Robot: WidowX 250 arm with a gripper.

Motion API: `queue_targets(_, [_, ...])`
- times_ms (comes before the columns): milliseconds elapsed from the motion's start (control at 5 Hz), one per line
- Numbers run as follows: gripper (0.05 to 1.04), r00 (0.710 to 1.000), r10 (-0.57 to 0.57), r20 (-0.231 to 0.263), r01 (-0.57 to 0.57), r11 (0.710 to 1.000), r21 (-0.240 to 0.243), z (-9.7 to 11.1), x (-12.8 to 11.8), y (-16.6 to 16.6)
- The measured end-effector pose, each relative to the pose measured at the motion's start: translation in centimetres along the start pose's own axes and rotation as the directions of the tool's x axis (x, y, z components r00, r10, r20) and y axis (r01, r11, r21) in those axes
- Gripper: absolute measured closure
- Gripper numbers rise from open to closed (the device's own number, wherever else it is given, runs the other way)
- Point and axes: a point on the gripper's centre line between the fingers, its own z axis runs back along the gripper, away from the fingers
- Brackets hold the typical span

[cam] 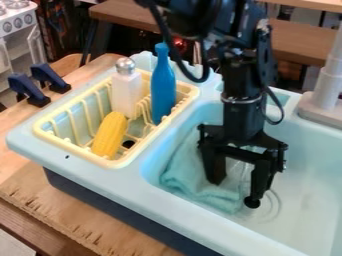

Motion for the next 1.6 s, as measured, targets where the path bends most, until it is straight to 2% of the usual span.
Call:
queue_targets(200, [0.08, 0.999, -0.037, 0.006, 0.037, 0.998, 0.048, 0.2, 1.3, -0.9])
queue_targets(600, [0.081, 0.997, -0.08, 0.022, 0.079, 0.995, 0.063, 0.2, 1.6, -2.4])
queue_targets(800, [0.081, 0.996, -0.071, 0.05, 0.068, 0.996, 0.058, 0.4, 1.3, -2.4])
queue_targets(1000, [0.081, 0.994, -0.076, 0.073, 0.074, 0.997, 0.039, 1.0, -0.4, -3.3])
queue_targets(1200, [0.081, 0.979, -0.101, 0.177, 0.1, 0.995, 0.017, 4.2, -2.4, -4.1])
queue_targets(1400, [0.081, 0.968, -0.104, 0.227, 0.106, 0.994, 0.005, 6.1, -3.6, -3.7])
queue_targets(1600, [0.081, 0.969, -0.095, 0.229, 0.1, 0.995, -0.008, 7.0, -4.4, -3.1])
